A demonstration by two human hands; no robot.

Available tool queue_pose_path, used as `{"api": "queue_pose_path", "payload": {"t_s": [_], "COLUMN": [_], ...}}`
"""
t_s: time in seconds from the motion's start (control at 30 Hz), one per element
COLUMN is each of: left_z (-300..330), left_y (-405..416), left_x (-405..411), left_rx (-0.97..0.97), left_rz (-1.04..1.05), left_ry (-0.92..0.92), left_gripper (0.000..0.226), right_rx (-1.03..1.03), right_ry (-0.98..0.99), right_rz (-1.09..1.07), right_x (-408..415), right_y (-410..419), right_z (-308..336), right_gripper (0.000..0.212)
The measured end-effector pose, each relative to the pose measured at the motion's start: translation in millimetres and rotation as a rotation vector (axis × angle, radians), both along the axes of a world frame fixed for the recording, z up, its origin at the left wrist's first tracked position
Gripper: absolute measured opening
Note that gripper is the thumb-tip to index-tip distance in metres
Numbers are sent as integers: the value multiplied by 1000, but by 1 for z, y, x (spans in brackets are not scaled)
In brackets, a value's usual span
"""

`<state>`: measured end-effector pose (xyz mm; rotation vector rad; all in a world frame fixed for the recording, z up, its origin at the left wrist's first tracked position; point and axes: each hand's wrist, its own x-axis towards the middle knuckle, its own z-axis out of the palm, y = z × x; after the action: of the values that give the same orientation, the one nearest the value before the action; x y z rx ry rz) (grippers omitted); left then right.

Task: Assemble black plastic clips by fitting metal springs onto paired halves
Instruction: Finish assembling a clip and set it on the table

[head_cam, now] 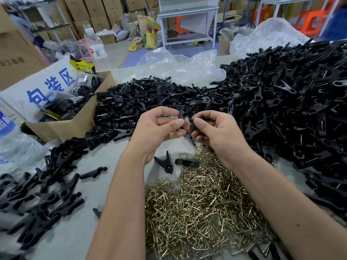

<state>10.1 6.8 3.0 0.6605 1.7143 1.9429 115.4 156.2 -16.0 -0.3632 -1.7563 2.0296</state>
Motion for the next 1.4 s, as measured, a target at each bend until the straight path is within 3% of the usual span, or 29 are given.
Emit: {"api": "queue_pose_path", "payload": {"t_s": [0.2,0.53,0.97,1.4], "left_z": [-3,1,-3,2], "left_y": [1,12,19,12], "left_x": [-1,6,8,9], "left_rx": [-49,-34,-45,-98], "left_rz": [46,59,117,2], "left_ry": [43,-50,16,15], "left_gripper": [20,26,6,14], "right_rx": [-38,20,5,-38], "right_ry": [32,105,75,76], "right_rz": [-3,-90,-92,-125], "right_x": [0,1,1,1], "right_y": [-1,-1,2,3], "right_z": [0,1,1,-2], "right_gripper": [10,8,7,9]}}
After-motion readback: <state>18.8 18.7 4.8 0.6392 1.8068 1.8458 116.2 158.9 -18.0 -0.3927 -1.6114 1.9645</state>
